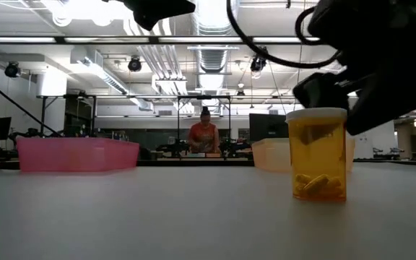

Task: Pick and place medicine bottles into bin by pill shape (circle, oval)
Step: Put the orange capsule bottle into the pink bin

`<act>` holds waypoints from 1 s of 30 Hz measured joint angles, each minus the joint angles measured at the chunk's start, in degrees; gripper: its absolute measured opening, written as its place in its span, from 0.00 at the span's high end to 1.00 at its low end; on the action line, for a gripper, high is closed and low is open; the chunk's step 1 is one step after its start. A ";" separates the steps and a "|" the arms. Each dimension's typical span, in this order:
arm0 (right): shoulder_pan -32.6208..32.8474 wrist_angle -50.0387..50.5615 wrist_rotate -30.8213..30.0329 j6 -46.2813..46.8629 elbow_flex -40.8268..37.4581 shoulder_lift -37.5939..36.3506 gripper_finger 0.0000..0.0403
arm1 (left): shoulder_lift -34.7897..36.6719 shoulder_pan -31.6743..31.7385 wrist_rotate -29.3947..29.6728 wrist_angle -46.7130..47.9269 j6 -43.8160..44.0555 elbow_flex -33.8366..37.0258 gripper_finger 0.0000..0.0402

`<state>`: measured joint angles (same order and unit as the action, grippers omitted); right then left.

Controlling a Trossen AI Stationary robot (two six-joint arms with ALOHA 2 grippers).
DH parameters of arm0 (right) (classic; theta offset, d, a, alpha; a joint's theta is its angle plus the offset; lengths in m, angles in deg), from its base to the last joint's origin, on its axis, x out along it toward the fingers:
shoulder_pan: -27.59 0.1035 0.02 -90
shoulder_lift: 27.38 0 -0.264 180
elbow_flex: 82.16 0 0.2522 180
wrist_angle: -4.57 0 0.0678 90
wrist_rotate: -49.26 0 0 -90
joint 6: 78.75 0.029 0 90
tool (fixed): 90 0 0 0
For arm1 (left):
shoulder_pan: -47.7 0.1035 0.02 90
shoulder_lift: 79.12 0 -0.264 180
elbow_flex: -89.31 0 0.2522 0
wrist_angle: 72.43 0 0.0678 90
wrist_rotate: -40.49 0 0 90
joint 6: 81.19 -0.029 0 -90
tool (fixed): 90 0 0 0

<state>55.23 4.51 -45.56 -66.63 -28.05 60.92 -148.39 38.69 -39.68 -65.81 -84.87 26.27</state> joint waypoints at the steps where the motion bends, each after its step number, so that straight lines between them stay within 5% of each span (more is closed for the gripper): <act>1: -0.58 -2.22 1.38 -0.23 -0.22 0.83 0.38 | 0.06 0.00 -0.02 -0.02 -0.02 0.00 0.59; 12: -4.34 -10.43 12.44 -1.95 -0.40 5.59 0.45 | 0.04 0.00 0.00 0.00 -0.24 0.02 0.59; 25: -5.17 -7.99 12.12 -2.83 -0.45 2.50 0.55 | 0.02 0.00 -0.52 0.15 -1.52 0.29 0.59; 30: -8.66 -1.75 6.45 -3.56 -0.27 -3.18 0.55 | 0.02 -0.02 -4.59 0.11 -2.75 2.70 0.59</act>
<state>46.56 2.76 -39.12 -70.19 -28.32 57.74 -148.37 38.66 -44.27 -65.70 -87.62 28.97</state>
